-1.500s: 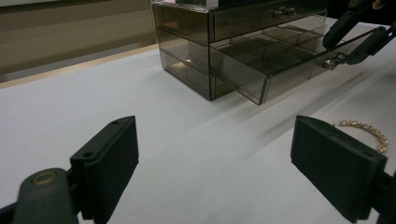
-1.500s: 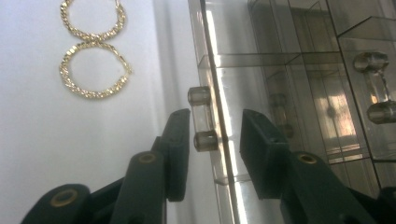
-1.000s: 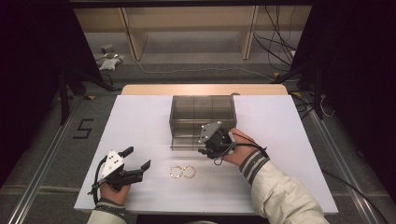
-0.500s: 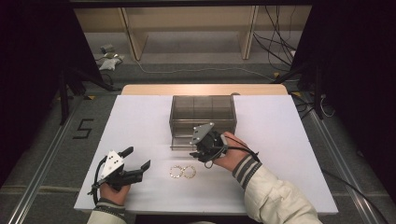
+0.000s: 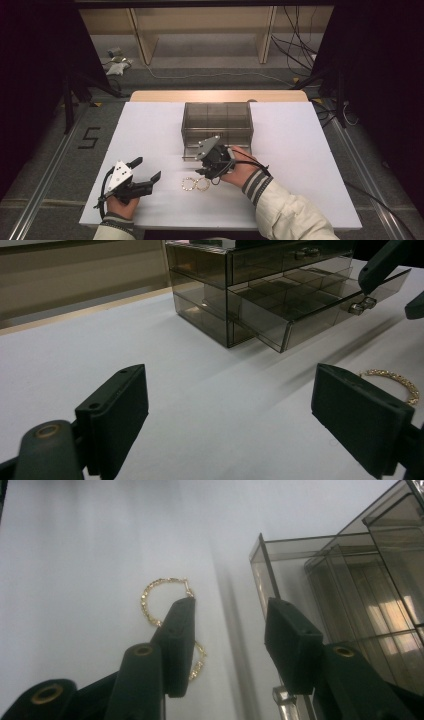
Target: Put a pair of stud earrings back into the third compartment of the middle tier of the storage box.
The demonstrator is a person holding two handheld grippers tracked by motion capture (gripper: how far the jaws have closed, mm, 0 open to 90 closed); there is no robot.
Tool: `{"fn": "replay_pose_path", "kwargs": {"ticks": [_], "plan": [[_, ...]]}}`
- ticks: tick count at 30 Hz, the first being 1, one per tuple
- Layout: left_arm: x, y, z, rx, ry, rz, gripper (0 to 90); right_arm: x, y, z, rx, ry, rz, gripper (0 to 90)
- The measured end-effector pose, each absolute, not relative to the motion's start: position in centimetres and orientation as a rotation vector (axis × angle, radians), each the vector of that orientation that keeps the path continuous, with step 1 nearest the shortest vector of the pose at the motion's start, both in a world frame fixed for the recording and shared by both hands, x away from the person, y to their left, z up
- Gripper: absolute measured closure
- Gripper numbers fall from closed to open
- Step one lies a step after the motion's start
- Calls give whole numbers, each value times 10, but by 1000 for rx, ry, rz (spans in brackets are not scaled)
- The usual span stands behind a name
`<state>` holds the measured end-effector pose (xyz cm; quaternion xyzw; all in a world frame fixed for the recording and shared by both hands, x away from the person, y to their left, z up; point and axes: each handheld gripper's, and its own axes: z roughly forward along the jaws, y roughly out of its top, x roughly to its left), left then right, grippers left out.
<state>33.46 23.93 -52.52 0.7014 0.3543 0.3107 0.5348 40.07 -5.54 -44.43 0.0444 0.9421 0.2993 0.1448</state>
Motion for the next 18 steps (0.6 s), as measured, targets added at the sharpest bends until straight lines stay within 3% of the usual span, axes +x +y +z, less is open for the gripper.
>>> {"fn": "replay_pose_path", "kwargs": {"ticks": [18], "plan": [[335,239,-525,1674,844,746,153,397,-39,-457,113,2760,845,559]]}}
